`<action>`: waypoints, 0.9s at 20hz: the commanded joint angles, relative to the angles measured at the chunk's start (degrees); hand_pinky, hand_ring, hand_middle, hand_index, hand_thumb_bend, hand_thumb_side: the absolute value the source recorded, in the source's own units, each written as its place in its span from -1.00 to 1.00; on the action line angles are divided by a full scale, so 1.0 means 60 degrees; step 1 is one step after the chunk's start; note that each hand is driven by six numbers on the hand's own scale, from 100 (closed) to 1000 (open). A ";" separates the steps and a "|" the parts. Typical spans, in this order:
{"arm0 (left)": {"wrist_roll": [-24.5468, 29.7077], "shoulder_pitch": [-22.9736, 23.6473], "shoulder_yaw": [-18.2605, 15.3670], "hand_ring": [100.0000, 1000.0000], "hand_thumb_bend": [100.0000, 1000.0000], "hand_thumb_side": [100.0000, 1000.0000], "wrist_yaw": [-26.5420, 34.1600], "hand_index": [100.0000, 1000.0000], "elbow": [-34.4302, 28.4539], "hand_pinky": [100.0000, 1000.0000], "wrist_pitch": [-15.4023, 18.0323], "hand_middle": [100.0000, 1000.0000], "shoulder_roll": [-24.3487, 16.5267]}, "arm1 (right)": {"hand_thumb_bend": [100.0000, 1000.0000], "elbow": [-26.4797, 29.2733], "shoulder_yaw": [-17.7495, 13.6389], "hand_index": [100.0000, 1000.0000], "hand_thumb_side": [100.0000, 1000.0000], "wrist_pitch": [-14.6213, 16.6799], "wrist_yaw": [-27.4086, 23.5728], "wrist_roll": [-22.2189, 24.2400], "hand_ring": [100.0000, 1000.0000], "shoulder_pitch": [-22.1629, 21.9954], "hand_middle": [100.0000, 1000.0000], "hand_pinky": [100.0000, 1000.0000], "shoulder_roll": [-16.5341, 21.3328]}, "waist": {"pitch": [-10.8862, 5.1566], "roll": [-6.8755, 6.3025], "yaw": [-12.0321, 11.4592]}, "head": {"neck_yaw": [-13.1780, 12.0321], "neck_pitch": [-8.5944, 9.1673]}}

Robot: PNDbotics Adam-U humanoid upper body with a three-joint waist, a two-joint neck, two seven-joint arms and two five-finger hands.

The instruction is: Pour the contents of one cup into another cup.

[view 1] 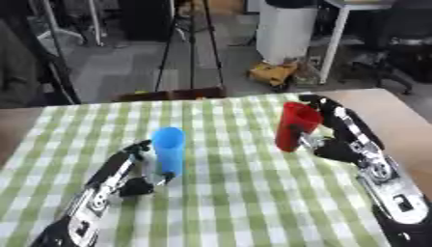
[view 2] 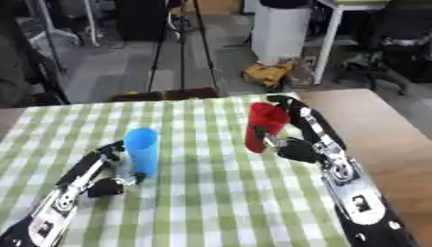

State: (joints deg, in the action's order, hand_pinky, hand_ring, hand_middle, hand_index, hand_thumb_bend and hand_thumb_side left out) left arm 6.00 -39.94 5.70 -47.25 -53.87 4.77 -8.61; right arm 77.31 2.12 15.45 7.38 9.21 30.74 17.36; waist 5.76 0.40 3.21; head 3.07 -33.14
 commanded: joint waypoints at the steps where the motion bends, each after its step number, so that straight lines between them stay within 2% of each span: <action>1: -0.0024 -0.0251 -0.0081 0.62 0.09 0.15 -0.0205 0.89 -0.0226 0.66 -0.0079 0.66 -0.0176 | -0.46 0.0145 -0.0073 0.69 -0.55 0.0031 -0.0033 -0.0020 0.13 0.0198 0.02 0.29 0.0095 | -0.0120 -0.0003 0.0026 | -0.0025 0.0054; 18: -0.0156 -0.0387 -0.0170 0.61 0.08 0.19 -0.0209 0.90 0.0045 0.60 -0.0023 0.67 0.0014 | -0.47 0.0119 -0.0064 0.69 -0.54 0.0053 -0.0053 -0.0007 0.13 0.0191 0.01 0.29 0.0044 | -0.0138 0.0038 0.0112 | -0.0037 0.0013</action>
State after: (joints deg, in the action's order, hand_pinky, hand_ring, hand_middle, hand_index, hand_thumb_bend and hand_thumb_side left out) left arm 5.42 -40.75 5.12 -48.80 -53.06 4.56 -8.49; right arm 77.31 2.11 15.57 7.38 9.10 30.74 16.90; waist 5.75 0.49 3.86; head 3.05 -33.14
